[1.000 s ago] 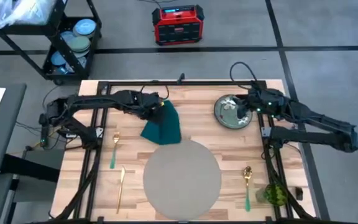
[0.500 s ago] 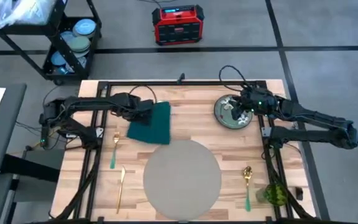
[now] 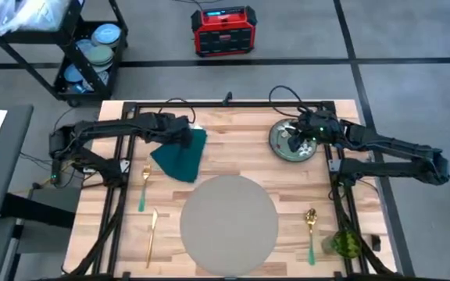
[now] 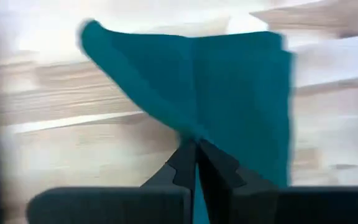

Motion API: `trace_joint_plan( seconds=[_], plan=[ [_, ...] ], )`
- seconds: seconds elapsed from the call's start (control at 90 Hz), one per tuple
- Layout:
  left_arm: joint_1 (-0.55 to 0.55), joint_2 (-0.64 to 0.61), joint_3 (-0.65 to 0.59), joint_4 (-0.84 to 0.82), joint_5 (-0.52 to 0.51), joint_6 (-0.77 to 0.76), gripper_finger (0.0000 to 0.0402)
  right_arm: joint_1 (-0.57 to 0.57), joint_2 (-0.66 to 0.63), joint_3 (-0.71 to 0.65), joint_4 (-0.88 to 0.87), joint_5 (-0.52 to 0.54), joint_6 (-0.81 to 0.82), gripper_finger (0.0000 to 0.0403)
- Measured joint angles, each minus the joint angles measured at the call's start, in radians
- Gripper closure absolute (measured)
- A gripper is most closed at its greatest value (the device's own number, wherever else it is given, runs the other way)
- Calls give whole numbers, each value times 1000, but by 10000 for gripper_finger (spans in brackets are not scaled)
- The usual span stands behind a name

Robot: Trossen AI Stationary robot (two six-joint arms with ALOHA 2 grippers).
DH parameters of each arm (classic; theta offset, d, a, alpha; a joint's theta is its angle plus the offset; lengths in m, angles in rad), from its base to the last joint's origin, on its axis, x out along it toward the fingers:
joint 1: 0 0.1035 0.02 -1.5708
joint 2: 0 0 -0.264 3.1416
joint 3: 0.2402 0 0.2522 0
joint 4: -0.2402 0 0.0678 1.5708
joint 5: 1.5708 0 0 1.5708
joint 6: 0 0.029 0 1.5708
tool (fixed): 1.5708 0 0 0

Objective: Set table place
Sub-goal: Fold the green napkin

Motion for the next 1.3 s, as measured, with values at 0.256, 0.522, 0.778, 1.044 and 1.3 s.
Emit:
trace_joint_plan(
  seconds=[0.256,0.522,0.778,1.044,1.3],
  plan=[
    [-13,42,0,158,202,68,402,0,-1,0,4,0,0,284],
    [-69,146,0,135,283,96,402,0,-1,0,-6,0,1,284],
    [-79,214,0,324,288,26,402,0,-1,0,-4,0,1,284],
    [-79,204,0,359,284,111,402,0,-1,0,-4,0,1,284],
    [-79,211,1,468,285,198,378,0,-1,0,-4,-38,3,284]
  ],
)
